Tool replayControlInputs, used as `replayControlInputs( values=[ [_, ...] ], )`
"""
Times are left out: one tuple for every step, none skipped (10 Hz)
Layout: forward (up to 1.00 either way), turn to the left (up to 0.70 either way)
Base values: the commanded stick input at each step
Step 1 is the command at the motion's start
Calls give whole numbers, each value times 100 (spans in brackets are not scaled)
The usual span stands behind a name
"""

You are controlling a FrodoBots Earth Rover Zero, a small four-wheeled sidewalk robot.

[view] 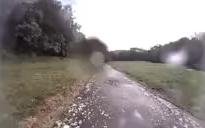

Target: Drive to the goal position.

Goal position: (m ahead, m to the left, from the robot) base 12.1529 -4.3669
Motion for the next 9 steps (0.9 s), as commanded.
replayControlInputs(
  values=[
    [70,0],
    [70,0],
    [70,0],
    [70,0],
    [70,-2],
    [70,-11],
    [70,-35],
    [70,-33],
    [70,-10]
  ],
)
